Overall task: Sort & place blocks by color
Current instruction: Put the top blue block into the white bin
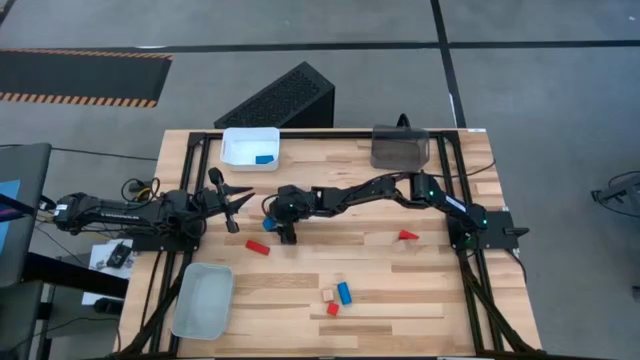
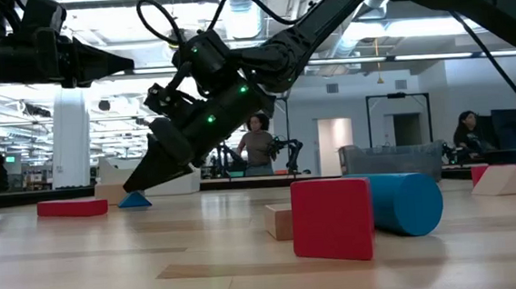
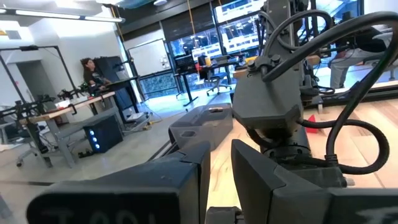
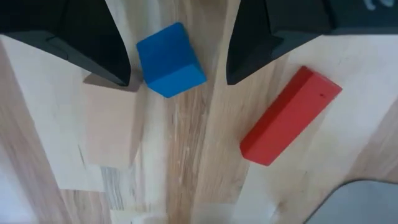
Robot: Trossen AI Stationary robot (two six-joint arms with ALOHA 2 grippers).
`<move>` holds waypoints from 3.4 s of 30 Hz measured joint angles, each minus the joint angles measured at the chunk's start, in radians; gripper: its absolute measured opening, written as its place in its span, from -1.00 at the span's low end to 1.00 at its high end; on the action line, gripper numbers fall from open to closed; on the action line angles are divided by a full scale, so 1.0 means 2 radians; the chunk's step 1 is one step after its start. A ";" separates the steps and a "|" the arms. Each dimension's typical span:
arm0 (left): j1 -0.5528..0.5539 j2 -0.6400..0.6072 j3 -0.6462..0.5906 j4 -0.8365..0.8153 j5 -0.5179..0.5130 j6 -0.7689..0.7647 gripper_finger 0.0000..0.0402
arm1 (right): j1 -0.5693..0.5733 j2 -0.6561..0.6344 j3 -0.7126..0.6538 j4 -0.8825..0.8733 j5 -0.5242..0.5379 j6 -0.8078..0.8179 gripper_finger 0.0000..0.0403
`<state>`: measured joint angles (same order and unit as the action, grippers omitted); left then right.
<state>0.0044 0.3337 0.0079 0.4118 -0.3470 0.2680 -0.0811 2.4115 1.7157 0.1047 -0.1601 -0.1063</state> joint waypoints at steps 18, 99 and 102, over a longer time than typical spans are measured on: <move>0.000 0.000 0.000 -0.002 -0.001 0.000 -0.72 | 0.001 0.024 0.003 -0.017 0.029 0.045 0.32; -0.087 0.570 0.203 0.229 0.072 0.129 -0.47 | -0.012 -0.223 -0.394 0.419 -0.206 0.369 -0.23; -0.087 0.570 0.203 0.229 0.072 0.137 -0.66 | -0.012 -0.223 -0.394 0.417 -0.207 0.373 -0.19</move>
<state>-0.1692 1.4746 0.4133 0.8701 -0.2029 0.5426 -0.1059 1.9659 0.9276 0.9382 -0.5742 0.6392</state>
